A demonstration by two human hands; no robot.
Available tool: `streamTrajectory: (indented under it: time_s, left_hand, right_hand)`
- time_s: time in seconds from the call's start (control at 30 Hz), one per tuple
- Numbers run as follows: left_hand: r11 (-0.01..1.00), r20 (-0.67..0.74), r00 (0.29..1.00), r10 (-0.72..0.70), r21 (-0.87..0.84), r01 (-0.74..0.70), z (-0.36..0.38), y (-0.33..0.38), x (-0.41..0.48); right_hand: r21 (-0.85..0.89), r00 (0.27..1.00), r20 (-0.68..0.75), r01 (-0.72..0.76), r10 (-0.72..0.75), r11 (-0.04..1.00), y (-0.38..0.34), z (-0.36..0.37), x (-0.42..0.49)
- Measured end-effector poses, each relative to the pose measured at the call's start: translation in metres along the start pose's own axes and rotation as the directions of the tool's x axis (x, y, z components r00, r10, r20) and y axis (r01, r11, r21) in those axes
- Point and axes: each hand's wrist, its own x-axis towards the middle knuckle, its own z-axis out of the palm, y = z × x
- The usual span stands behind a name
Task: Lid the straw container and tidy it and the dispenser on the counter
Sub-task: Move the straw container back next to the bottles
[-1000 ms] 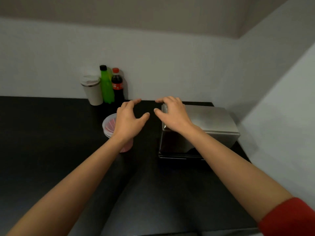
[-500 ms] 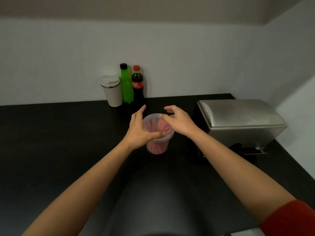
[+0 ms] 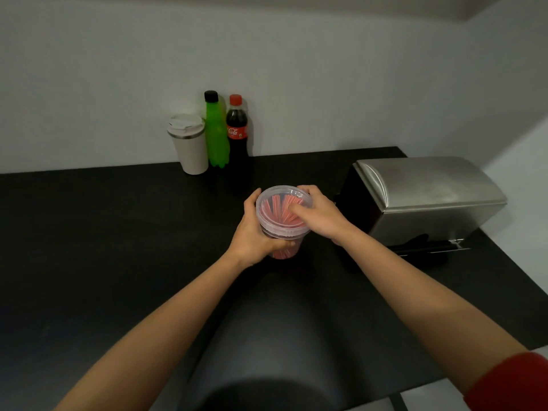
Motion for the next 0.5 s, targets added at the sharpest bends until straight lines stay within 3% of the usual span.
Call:
streamTrajectory:
  time_s: [0.3,0.5]
  left_hand:
    - [0.998,-0.089,0.994,0.056,0.016,-0.055,-0.001,-0.005,0.021]
    - [0.997,-0.17,0.983,0.072,0.018,-0.07,-0.001,-0.006,0.046]
  right_hand:
    - [0.171,0.994,-0.103,-0.006,0.024,0.985,0.005,0.006,0.011]
    - [0.31,0.995,-0.084,-0.03,0.059,0.95,0.013,0.01,0.021]
